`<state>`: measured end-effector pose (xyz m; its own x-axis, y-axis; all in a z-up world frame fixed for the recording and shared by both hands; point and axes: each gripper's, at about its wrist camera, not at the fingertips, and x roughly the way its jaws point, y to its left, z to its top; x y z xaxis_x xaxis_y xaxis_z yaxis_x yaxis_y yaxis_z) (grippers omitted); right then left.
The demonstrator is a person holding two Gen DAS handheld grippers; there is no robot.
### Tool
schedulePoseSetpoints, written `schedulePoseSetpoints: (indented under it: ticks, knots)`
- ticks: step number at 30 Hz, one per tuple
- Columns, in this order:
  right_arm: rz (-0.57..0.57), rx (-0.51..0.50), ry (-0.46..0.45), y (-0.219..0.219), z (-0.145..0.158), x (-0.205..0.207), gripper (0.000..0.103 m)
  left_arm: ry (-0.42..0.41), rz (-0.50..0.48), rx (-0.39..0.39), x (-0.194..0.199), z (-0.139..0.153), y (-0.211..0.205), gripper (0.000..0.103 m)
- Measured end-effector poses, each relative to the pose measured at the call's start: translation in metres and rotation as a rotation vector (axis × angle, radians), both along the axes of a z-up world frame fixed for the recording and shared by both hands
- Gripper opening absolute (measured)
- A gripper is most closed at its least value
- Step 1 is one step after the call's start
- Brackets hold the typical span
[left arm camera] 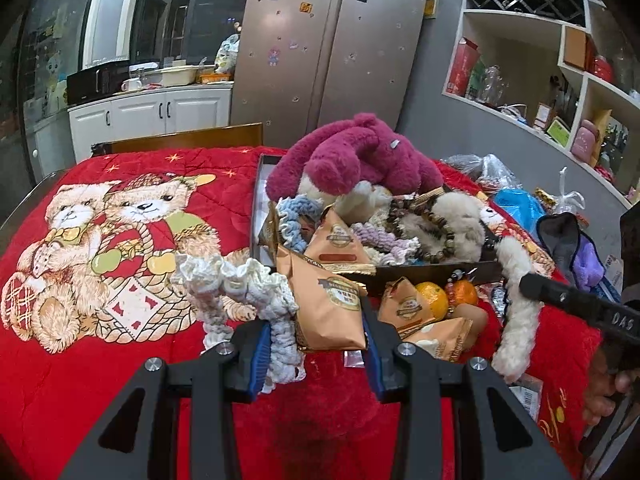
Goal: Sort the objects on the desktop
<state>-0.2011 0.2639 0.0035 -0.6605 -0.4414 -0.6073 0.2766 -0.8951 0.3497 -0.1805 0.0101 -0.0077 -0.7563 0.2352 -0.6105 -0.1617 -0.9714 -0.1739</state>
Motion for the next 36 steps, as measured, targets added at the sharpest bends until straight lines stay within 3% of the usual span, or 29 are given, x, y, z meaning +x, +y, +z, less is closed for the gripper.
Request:
schedulePoseSetpoints:
  ticks: [3, 9, 27, 33, 36]
  knots:
    - [0.008, -0.017, 0.028, 0.000, 0.008, 0.006, 0.044, 0.030, -0.004, -0.022, 0.004, 0.007, -0.003, 0.039]
    - [0.014, -0.047, 0.041, 0.001, 0.013, 0.009, 0.044, 0.048, 0.011, 0.030, 0.008, 0.016, -0.018, 0.039]
    - [0.021, -0.104, 0.088, 0.008, 0.022, 0.017, 0.044, 0.040, -0.028, 0.000, 0.009, 0.014, -0.005, 0.039]
    - [-0.020, -0.094, 0.238, 0.003, 0.047, 0.032, 0.044, 0.059, -0.083, 0.006, 0.001, 0.027, 0.016, 0.039]
    - [-0.040, -0.075, 0.257, -0.002, 0.062, 0.025, 0.044, 0.050, -0.099, -0.007, -0.009, 0.033, 0.030, 0.039]
